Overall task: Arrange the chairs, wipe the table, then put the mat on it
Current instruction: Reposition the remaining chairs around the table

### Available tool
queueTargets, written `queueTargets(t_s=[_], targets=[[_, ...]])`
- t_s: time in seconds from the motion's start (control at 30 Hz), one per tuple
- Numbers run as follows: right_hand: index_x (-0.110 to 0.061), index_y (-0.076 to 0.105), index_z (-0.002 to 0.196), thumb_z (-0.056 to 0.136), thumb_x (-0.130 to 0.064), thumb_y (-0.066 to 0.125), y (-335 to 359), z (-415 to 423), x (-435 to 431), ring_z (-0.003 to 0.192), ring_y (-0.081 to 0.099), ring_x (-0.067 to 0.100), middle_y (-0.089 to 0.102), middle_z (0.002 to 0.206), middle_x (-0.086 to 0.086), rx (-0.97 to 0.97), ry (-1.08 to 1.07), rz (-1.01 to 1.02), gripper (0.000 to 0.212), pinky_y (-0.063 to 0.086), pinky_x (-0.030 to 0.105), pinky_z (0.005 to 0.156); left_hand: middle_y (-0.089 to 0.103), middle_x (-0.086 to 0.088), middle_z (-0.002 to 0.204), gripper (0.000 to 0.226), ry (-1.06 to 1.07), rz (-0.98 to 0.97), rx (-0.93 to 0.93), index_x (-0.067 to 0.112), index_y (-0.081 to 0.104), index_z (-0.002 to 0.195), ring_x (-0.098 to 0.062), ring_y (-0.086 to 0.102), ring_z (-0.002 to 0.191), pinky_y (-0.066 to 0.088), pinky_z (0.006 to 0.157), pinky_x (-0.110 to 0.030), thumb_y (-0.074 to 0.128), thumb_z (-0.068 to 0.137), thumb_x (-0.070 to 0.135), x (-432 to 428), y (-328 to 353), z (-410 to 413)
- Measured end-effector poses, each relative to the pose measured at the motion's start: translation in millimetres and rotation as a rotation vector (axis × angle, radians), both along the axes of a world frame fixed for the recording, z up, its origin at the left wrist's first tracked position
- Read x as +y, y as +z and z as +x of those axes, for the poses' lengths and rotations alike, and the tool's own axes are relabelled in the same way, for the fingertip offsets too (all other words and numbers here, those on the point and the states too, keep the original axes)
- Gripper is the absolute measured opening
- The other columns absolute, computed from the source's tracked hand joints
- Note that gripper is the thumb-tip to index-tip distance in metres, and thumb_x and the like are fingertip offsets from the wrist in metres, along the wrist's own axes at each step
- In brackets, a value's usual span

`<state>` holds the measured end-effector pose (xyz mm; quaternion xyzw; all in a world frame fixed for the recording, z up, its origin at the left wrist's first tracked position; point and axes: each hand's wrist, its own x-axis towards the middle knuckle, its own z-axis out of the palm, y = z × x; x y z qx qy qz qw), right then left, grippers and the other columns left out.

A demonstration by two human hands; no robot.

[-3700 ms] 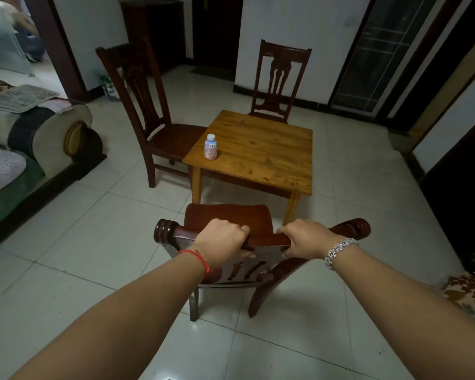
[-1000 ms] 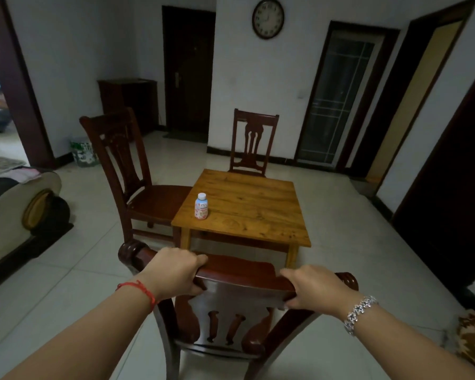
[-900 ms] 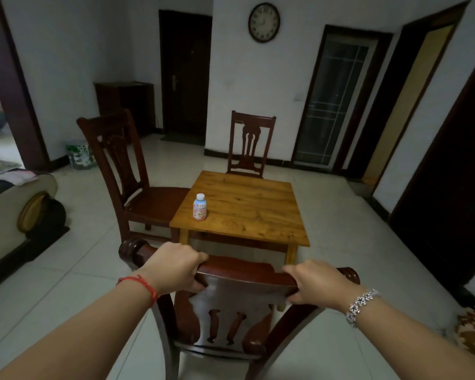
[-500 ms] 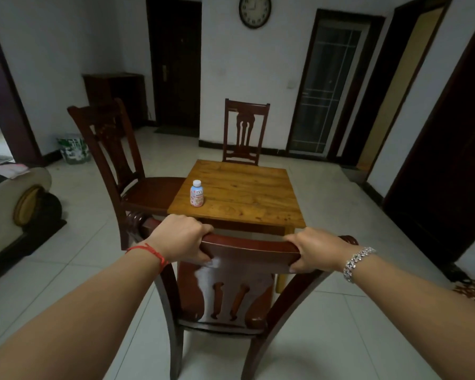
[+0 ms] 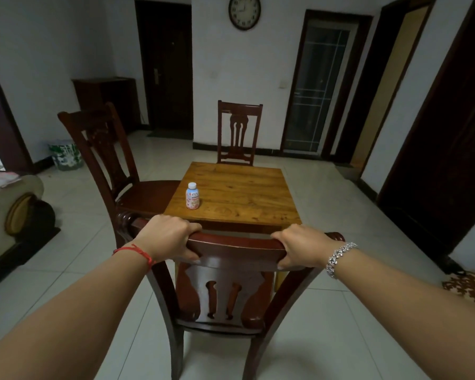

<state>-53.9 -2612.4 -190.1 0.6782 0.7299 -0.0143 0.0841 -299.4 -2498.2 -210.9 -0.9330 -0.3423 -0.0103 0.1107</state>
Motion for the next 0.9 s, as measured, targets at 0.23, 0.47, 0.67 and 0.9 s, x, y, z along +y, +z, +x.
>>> queueTargets(t_s=[0.23,0.47,0.67,0.9], targets=[[-0.022,0.050,0.125,0.078,-0.039,0.066,1.9,-0.4,7.3,0.097,0.059,0.020,0.063,0.105,0.001,-0.013,0.007,0.014,0.052,0.051,0.032,0.077,0.065,0.004,0.101,0.050,0.052,-0.030,-0.025,0.027,0.055,0.112,-0.016,0.061,0.097,0.047,0.075,-0.028,0.060,0.074,0.060,2.5,1.7,1.2],[-0.023,0.049,0.126,0.079,-0.039,0.067,6.6,23.4,14.4,0.098,0.060,0.018,0.064,0.108,0.001,-0.012,0.010,-0.028,0.053,0.052,0.032,0.082,0.067,0.003,0.095,0.043,0.053,-0.067,-0.069,0.025,0.056,0.104,-0.018,0.063,0.090,0.051,0.077,-0.033,0.061,0.075,0.057,0.5,0.0,20.4],[-0.021,0.045,0.131,0.082,-0.040,0.064,6.1,34.9,12.8,0.098,0.060,0.019,0.064,0.107,0.002,-0.034,0.021,-0.034,0.056,0.047,0.027,0.073,0.065,0.002,0.101,0.045,0.033,-0.067,-0.030,0.025,0.051,0.114,-0.018,0.062,0.093,0.049,0.076,-0.031,0.057,0.080,0.054,-2.8,3.2,30.1],[-0.021,0.044,0.131,0.082,-0.040,0.063,1.7,28.1,15.2,0.099,0.060,0.022,0.064,0.108,0.004,-0.026,0.020,-0.016,0.055,0.052,0.035,0.081,0.063,0.003,0.111,0.049,0.030,-0.075,0.011,0.027,0.047,0.122,-0.017,0.059,0.103,0.047,0.086,-0.031,0.056,0.082,0.054,9.2,4.9,26.7]])
